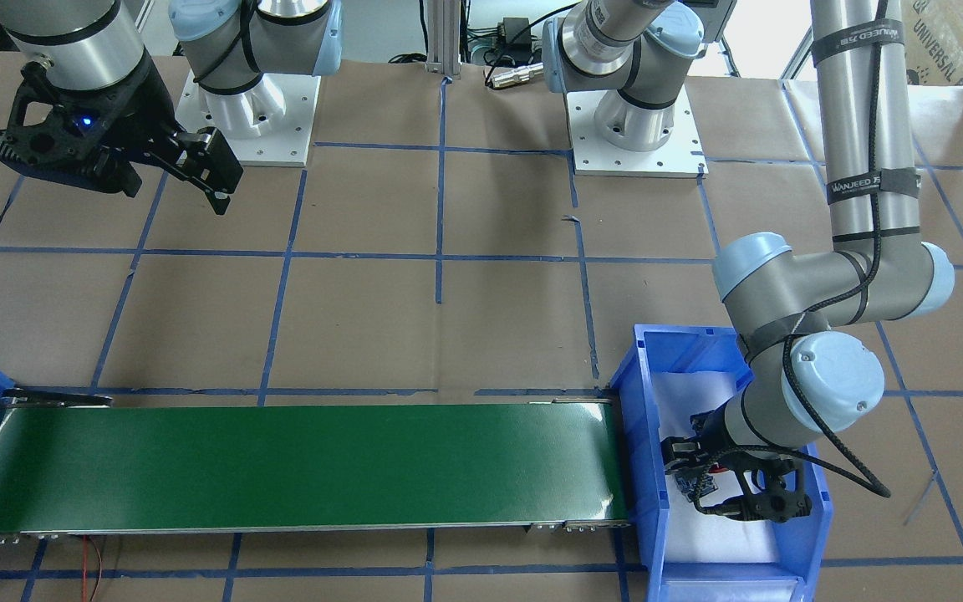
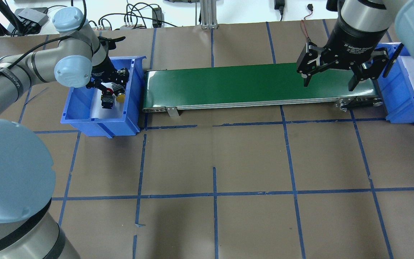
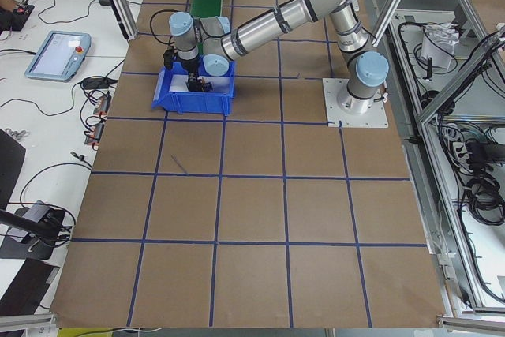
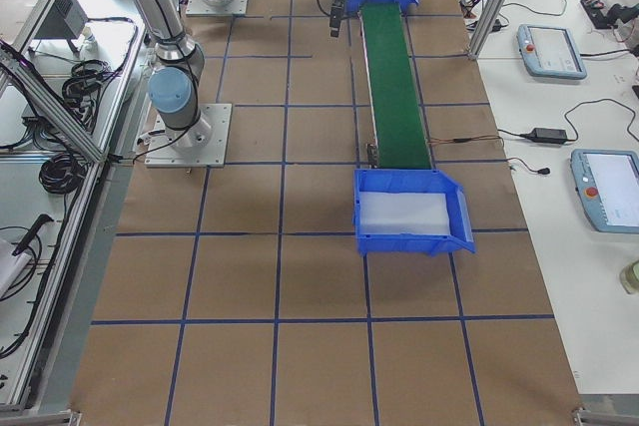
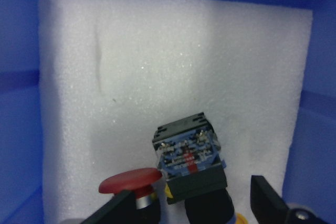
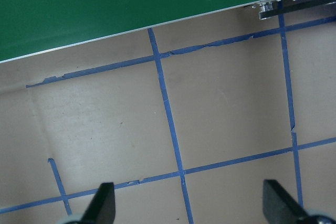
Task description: Transport two buttons from left to right
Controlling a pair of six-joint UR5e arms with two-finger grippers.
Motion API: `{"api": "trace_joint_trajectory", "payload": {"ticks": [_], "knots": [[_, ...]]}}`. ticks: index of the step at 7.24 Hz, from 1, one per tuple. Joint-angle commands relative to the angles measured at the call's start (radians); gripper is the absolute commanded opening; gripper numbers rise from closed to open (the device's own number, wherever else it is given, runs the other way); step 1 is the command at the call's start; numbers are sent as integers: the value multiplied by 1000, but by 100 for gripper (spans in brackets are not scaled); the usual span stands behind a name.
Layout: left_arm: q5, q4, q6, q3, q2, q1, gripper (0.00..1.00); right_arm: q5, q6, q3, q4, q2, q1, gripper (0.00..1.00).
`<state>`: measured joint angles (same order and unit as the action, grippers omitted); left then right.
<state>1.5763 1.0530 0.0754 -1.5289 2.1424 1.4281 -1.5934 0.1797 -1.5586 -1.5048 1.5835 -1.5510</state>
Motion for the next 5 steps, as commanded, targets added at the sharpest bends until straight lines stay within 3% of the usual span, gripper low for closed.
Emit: {"api": "trace_joint_trajectory", "payload": {"ticks": [1, 3, 4, 5], "knots": [[4, 21, 6, 6, -33, -6, 93, 0, 0, 0, 4, 0, 0, 100], [7, 57, 12, -16, -68, -12, 92, 0, 0, -2, 3, -2, 0, 100], [10, 79, 15, -16, -73, -14, 87, 0, 0, -2, 1, -3, 0, 100], [55, 106, 17, -14, -76, -18, 86, 1, 0, -2, 4, -3, 0, 100]]}}
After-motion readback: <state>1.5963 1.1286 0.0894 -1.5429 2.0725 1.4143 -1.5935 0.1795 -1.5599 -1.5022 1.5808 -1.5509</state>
